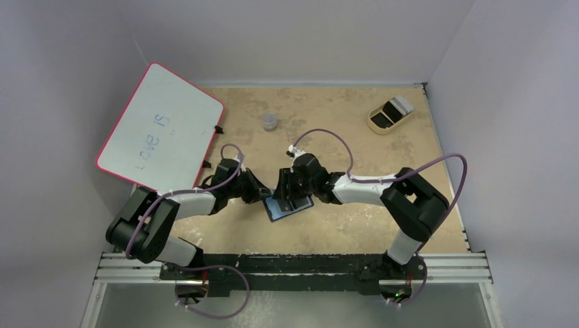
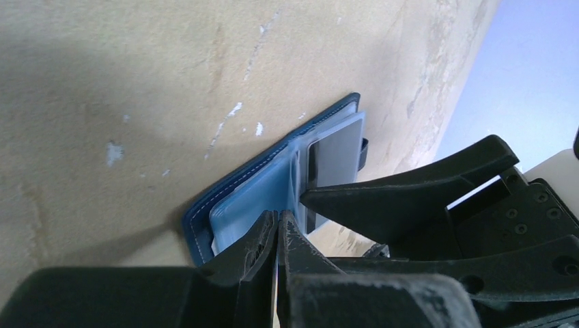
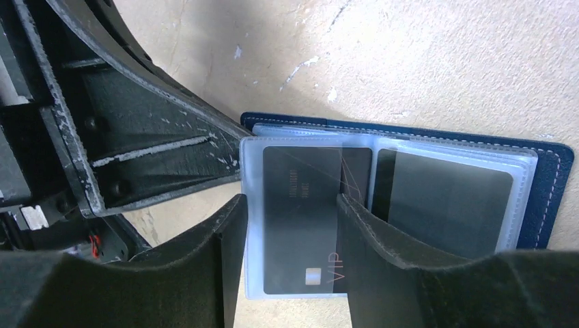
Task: Put the credit cards into the card holder
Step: Turn over the card slot in the card holder.
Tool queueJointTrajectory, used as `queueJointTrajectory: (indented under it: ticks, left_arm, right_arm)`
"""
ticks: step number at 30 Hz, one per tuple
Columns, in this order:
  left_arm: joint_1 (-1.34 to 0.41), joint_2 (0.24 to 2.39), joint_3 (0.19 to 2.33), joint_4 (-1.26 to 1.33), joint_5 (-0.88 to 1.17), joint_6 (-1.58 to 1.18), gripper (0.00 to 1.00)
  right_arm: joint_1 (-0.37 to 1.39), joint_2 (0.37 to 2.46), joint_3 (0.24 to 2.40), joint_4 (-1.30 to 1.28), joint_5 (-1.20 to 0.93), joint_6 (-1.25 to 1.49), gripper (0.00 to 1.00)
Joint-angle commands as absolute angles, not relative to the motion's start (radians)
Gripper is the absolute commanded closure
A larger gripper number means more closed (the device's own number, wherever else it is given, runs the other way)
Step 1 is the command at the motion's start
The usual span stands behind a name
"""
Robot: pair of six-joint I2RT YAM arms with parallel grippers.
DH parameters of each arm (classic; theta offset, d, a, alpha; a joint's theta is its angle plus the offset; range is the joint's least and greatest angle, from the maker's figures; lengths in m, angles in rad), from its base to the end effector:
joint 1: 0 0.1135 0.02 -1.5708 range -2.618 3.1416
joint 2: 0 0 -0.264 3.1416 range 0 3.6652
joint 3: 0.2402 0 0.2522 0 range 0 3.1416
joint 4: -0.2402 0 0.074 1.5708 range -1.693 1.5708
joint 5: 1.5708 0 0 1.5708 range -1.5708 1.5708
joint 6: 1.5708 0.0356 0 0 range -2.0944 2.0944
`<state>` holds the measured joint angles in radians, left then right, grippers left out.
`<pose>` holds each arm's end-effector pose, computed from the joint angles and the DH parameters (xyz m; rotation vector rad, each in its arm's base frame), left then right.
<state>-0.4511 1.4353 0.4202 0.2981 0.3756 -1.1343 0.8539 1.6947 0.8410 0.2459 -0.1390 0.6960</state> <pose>0.2150 -0.1187 0.1282 -0.6462 2.4751 -1.1657 0.2253 0.2660 0.1679 -0.2720 2.3482 0.9811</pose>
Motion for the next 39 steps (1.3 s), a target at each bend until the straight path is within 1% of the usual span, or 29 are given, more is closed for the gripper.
queueJointTrajectory:
  ticks: [1,7,14,24,28,33,39]
  left_arm:
    - [-0.471,1.439,0.457,0.414,0.412,-1.178,0.98]
    - [-0.484,1.451,0.464,0.452,0.422,-1.205,0.97]
    - [-0.506,1.473,0.494,0.457,0.411,-1.208,0.96]
    - [-0.551,1.569,0.584,0.452,0.377,-1.167,0.95]
    - [-0.554,1.616,0.616,0.47,0.42,-1.156,0.93]
    - [-0.554,1.598,0.636,0.353,0.339,-1.101,0.91]
    - [-0.564,1.636,0.643,0.382,0.331,-1.121,0.91]
  right_arm:
    - [0.849,1.662,0.837,0.266,-0.158,0.69,0.48]
    - [0.849,1.583,0.875,0.135,-0.07,0.667,0.38]
    - [0.835,1.527,0.9,0.037,-0.009,0.627,0.33]
    - [0.801,1.425,0.959,-0.119,0.115,0.565,0.35]
    - [0.742,1.413,0.941,-0.085,0.134,0.502,0.35]
    - [0.632,1.389,0.958,-0.081,0.108,0.431,0.35]
    - [0.58,1.356,1.003,-0.075,0.122,0.371,0.35]
